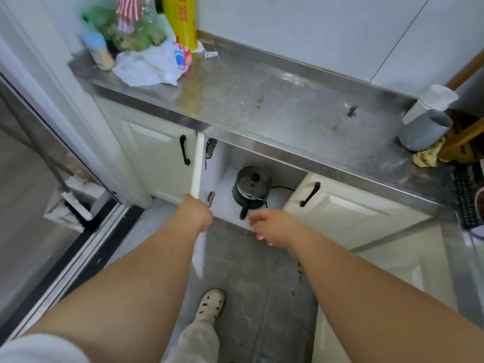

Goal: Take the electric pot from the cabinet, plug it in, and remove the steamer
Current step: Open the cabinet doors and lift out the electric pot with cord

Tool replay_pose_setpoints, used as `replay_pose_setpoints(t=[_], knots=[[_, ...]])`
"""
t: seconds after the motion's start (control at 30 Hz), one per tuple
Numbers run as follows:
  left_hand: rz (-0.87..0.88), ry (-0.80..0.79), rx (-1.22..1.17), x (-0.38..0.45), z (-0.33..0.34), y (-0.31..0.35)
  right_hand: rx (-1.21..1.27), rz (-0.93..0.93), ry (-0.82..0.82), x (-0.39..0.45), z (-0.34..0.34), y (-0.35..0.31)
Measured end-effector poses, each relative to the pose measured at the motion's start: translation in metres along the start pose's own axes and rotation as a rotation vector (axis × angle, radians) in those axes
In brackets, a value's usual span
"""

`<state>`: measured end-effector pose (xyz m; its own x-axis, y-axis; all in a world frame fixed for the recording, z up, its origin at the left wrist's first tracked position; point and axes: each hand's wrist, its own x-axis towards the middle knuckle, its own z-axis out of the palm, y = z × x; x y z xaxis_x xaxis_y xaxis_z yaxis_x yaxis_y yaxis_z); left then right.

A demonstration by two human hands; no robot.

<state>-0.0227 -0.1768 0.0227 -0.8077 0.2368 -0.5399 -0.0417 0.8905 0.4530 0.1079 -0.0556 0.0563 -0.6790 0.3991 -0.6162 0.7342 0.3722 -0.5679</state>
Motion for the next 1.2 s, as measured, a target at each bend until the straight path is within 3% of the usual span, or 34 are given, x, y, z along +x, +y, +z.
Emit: replay_pose_setpoints(t=[0.1,0.27,0.47,0.57,0.7,0.83,0.97,1.2], knots=[[-0.053,0.116,0.119,0.005,-0.011,-0.017,0.021,-0.031,0.001,0.003,0.004,-0.01],[-0.215,0.134,0.184,0.005,-0.016,-0.025,0.059,-0.047,0.023,0.006,-0.003,-0.017],[-0.23,0.186,0.344,0.004,-0.02,-0.016,0.11,-0.024,0.057,0.008,-0.022,-0.009],[-0.148,0.224,0.415,0.005,-0.018,-0.003,0.149,0.007,0.087,0.007,-0.032,0.002],[0.092,0.099,0.363,0.01,0.004,0.033,0.191,0.049,0.138,0.007,-0.048,0.018],[0.337,-0.261,0.123,0.015,0.042,0.091,0.263,0.124,0.224,0.011,-0.071,0.04],[0.369,-0.477,-0.072,0.022,0.079,0.14,0.448,0.213,0.33,0.01,-0.086,0.061],[0.354,-0.619,-0.131,0.034,0.121,0.189,0.705,0.318,0.502,0.005,-0.104,0.089]])
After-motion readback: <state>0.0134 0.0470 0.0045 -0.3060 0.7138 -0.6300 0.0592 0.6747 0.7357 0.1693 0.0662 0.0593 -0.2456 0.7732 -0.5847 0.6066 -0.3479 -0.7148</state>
